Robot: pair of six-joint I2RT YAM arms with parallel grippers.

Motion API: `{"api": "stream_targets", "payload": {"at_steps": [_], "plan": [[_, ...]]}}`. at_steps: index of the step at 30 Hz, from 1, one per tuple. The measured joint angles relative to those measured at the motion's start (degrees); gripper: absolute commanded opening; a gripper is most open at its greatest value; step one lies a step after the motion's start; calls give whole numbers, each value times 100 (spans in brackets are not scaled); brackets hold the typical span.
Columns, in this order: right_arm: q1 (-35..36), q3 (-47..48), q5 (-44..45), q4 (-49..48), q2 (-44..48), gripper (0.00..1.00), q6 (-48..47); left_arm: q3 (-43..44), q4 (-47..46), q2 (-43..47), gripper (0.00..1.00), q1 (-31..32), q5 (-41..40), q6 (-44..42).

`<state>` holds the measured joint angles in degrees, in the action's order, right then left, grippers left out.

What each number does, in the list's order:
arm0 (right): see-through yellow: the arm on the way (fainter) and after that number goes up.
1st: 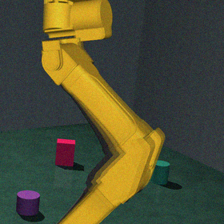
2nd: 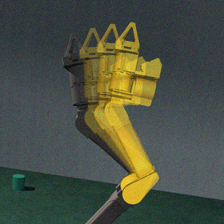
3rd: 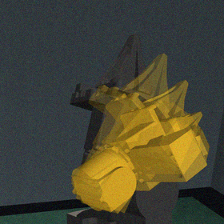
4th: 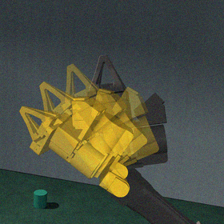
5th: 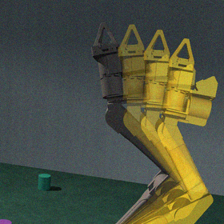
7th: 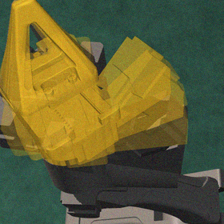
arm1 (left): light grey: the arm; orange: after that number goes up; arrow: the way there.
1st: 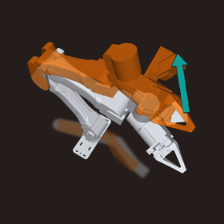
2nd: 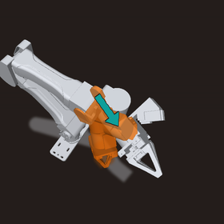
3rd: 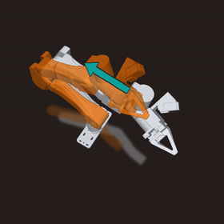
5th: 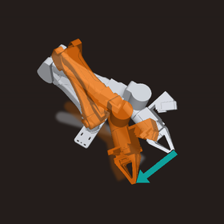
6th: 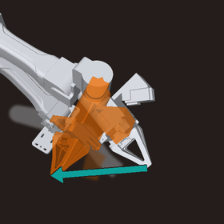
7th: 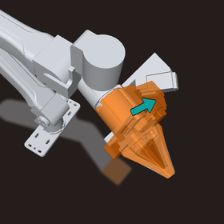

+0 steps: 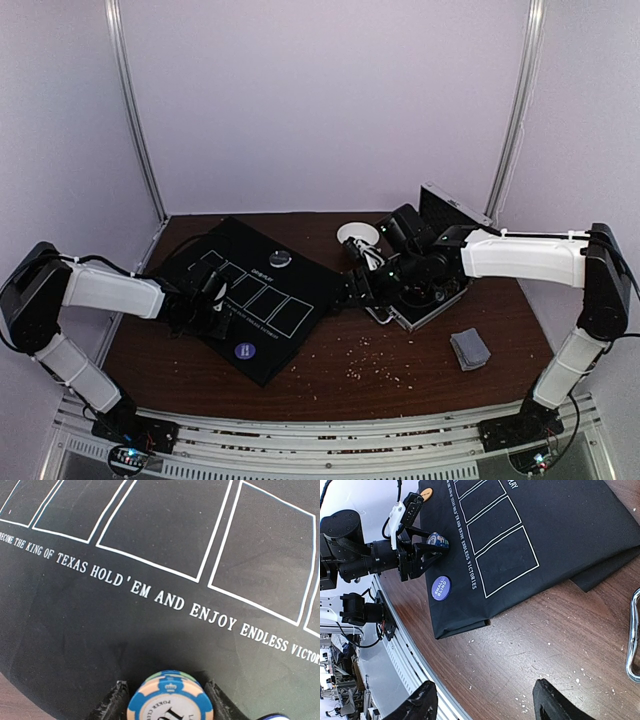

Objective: Distribute texas hold em gaming equipment
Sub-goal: Place the poker chips pile at the small blind area.

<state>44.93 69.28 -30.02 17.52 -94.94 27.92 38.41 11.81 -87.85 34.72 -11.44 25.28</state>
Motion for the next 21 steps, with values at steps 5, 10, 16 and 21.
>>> {"api": "stream_targets", "payload": {"at_steps": [5, 10, 16, 21], "plan": [[0, 28, 0, 103, 0, 68, -74, 0, 13, 4, 67, 0, -17, 0], [0, 131, 15, 177, 0, 69, -120, 0, 39, 42, 80, 0, -26, -7], [7, 330, 354, 479, 0, 74, -337, 203, 546, 289, 86, 0, -2, -160], [-55, 820, 1180, 1154, 0, 83, -776, 820, 933, 693, 91, 0, -76, -400]]}}
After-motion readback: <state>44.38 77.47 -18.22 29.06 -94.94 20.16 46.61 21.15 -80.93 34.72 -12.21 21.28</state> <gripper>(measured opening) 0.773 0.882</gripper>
